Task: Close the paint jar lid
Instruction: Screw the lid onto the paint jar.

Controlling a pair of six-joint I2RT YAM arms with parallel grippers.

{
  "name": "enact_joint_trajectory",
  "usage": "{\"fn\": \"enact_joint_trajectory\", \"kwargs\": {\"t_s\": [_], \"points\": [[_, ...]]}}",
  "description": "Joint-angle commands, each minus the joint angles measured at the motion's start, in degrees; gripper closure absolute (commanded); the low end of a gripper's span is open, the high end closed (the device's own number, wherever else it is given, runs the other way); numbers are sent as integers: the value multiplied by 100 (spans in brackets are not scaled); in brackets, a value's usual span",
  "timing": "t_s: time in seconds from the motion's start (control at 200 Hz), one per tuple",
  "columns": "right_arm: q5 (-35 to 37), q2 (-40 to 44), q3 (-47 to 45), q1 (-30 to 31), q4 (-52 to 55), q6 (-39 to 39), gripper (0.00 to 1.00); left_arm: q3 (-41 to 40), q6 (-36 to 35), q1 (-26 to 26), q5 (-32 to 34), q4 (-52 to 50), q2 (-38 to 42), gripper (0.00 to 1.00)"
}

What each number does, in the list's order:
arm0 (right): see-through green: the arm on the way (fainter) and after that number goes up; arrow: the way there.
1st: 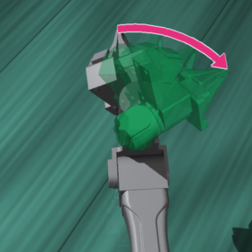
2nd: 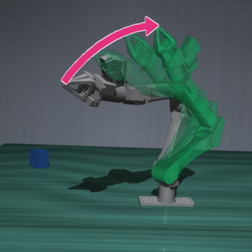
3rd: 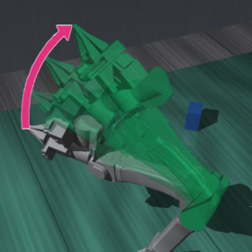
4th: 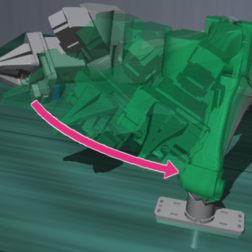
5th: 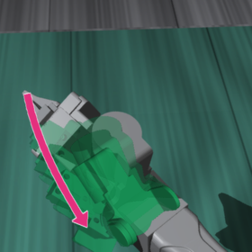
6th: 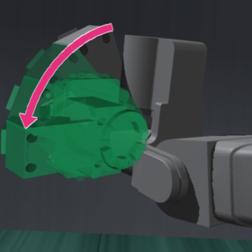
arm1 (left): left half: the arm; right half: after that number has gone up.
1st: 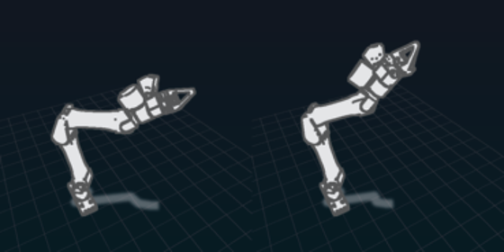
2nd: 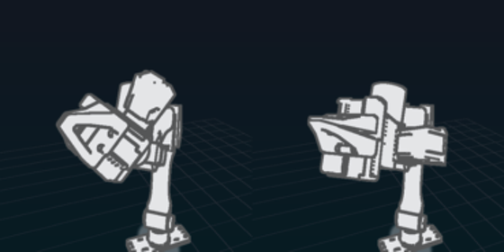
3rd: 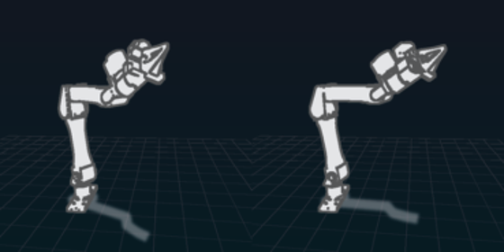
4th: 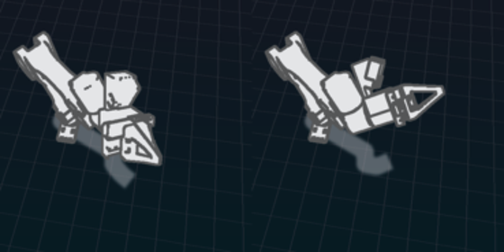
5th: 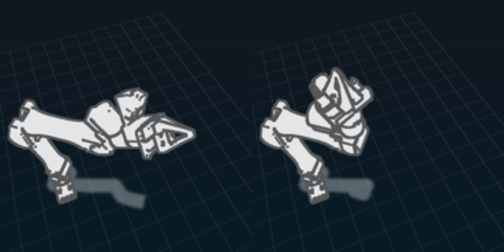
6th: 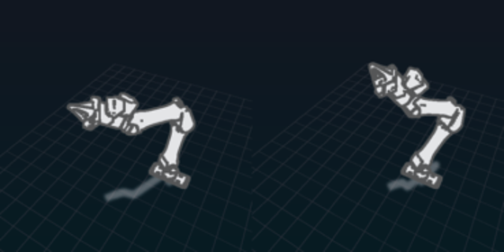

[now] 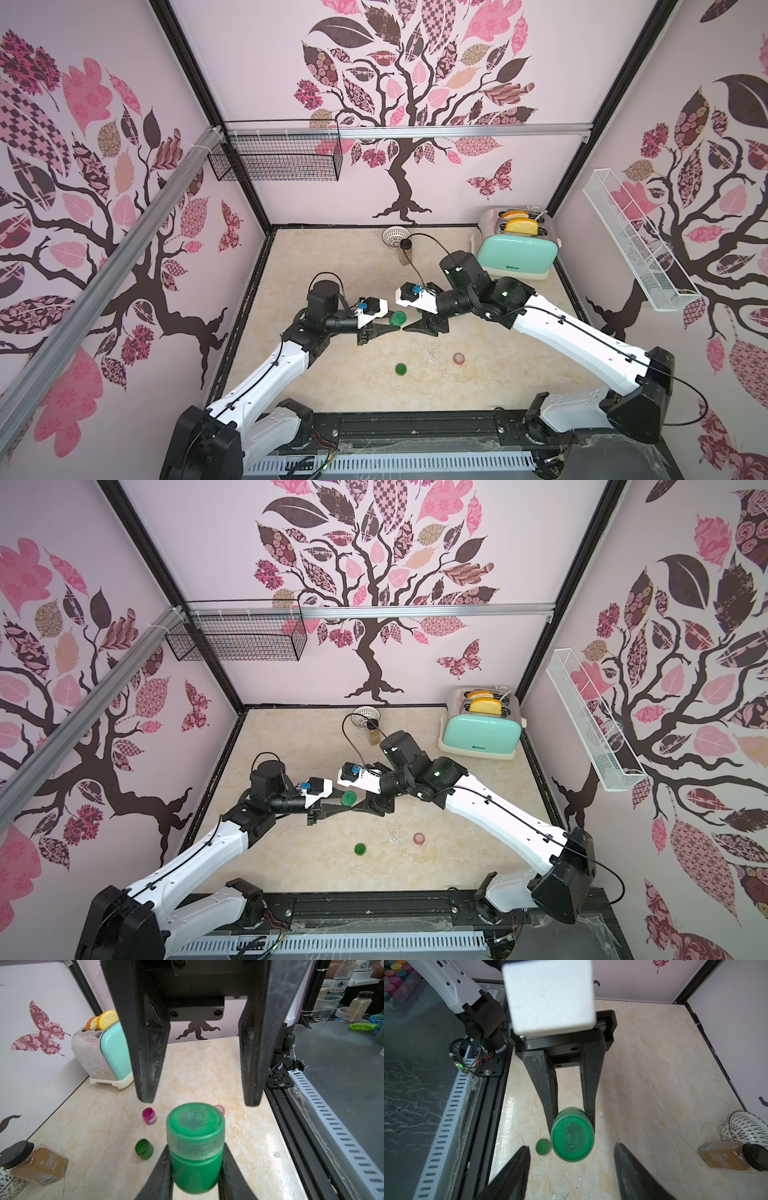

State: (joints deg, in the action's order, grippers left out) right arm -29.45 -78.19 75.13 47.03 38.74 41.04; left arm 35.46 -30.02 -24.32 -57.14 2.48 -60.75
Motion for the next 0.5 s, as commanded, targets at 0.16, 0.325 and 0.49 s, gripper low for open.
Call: {"fn": "enact_joint_trajectory", "kwargs": {"t_s": [0.16,0.325,0.49], "points": [[-298,-180,164,21,-71,110,40,154,-65,-2,-51,-36,-7,73],[-228,-290,236,47,-35,106,49,163,-65,-3,-43,-35,-20,73],[-178,-345,268,67,-80,56,58,163,-65,-3,-34,-37,-13,73]]}}
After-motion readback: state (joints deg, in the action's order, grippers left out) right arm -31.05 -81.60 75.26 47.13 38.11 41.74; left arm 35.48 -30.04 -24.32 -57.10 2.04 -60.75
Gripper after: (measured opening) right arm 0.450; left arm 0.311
